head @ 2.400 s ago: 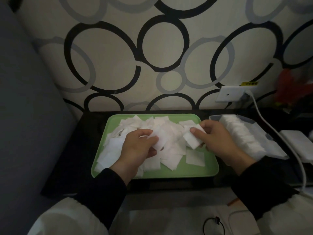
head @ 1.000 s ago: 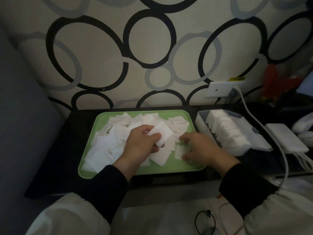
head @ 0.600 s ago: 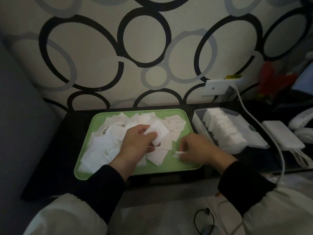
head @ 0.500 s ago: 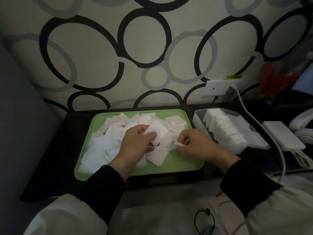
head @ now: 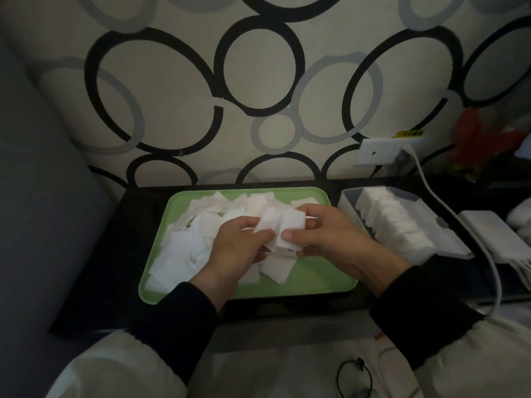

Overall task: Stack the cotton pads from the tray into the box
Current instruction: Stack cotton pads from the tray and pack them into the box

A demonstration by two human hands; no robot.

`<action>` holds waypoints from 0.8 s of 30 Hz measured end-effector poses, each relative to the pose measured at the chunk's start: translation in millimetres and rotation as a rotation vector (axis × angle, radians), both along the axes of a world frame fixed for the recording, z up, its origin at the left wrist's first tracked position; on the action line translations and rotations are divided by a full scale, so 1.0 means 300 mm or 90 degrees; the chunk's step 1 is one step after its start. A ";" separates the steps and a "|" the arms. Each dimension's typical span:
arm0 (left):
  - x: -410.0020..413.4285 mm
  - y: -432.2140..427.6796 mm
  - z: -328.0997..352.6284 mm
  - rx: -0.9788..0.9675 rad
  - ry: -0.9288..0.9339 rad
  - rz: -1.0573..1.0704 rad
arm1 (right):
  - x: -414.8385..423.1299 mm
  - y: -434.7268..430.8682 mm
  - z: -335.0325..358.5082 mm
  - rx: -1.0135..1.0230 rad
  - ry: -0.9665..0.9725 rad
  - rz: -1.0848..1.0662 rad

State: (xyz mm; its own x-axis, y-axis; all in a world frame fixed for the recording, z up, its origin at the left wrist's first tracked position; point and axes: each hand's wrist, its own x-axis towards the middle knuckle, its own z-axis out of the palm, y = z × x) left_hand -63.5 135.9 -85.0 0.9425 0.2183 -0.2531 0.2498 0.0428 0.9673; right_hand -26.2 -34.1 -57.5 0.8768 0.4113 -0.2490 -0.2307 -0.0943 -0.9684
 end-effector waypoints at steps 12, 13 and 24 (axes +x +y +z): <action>-0.022 0.003 0.035 -0.075 -0.004 -0.065 | -0.011 0.049 -0.003 -0.032 0.019 -0.060; -0.025 0.002 0.040 -0.080 -0.007 -0.075 | -0.012 0.053 -0.004 -0.038 0.018 -0.069; -0.025 0.000 0.048 -0.125 0.003 -0.085 | -0.005 0.072 -0.020 -0.108 -0.036 -0.128</action>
State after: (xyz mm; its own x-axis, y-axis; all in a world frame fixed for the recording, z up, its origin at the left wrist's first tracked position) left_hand -70.9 135.9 -70.7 0.9583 0.0375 -0.2834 0.2710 0.1967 0.9423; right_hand -27.6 -12.5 -63.6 0.9511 0.1838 -0.2482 -0.2078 -0.2136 -0.9546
